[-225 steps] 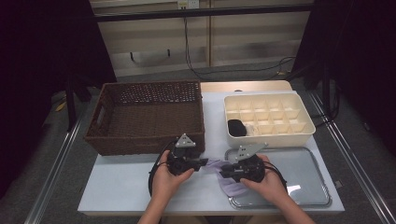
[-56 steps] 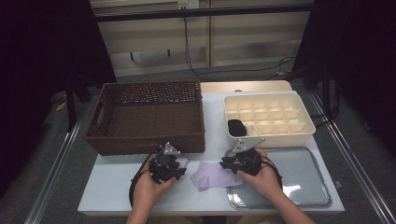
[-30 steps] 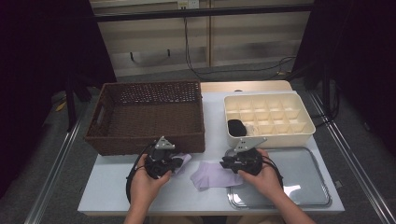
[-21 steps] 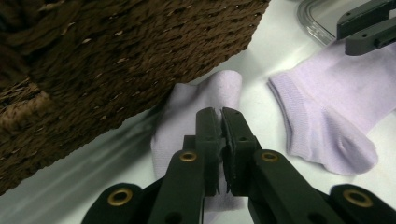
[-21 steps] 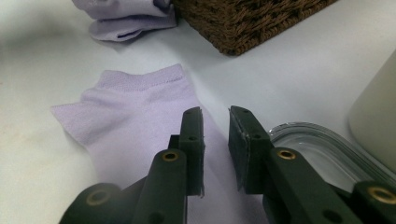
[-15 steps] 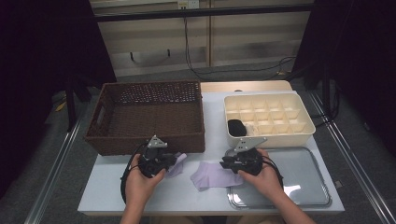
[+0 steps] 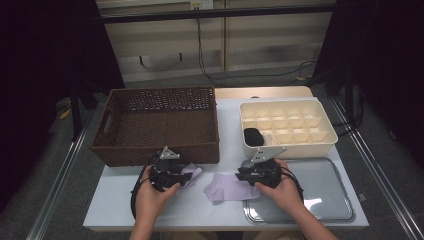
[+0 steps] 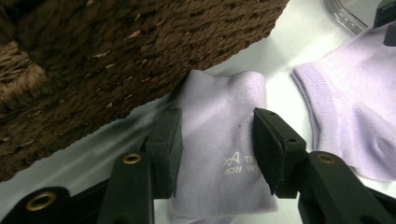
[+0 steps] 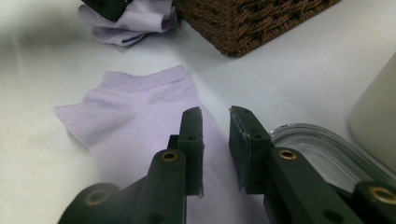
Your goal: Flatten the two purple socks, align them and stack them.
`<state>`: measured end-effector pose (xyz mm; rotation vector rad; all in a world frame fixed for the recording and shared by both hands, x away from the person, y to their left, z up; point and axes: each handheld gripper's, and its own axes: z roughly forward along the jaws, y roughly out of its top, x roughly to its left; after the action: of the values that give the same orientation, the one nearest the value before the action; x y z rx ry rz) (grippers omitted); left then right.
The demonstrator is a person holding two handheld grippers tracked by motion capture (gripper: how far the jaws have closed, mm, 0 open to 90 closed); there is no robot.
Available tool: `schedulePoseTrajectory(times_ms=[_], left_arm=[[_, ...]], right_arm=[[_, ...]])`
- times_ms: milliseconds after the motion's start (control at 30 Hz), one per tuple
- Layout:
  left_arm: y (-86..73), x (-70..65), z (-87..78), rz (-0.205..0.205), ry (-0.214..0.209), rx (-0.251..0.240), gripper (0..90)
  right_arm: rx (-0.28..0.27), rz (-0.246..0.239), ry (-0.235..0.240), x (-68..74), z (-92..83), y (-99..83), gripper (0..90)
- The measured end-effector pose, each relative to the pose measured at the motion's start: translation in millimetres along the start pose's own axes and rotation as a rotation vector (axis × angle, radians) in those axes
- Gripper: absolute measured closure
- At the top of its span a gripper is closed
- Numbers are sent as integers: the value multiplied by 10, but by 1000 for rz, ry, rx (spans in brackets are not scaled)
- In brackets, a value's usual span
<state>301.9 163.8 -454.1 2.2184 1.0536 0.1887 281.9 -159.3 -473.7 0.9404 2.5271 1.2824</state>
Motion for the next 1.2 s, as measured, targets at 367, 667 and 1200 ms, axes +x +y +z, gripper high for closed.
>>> schedulePoseTrajectory(times_ms=[367,667,1200], left_arm=[[73,-175,-8,60,-13,25,869],[238,-424,-74,97,-88,-21,869],[247,-712,242,137,-189,39,869]], right_arm=[[-5,-1,2,2,-6,5,748],[-11,2,-2,-5,-28,8,747],[-17,6,-5,3,-60,-12,742]])
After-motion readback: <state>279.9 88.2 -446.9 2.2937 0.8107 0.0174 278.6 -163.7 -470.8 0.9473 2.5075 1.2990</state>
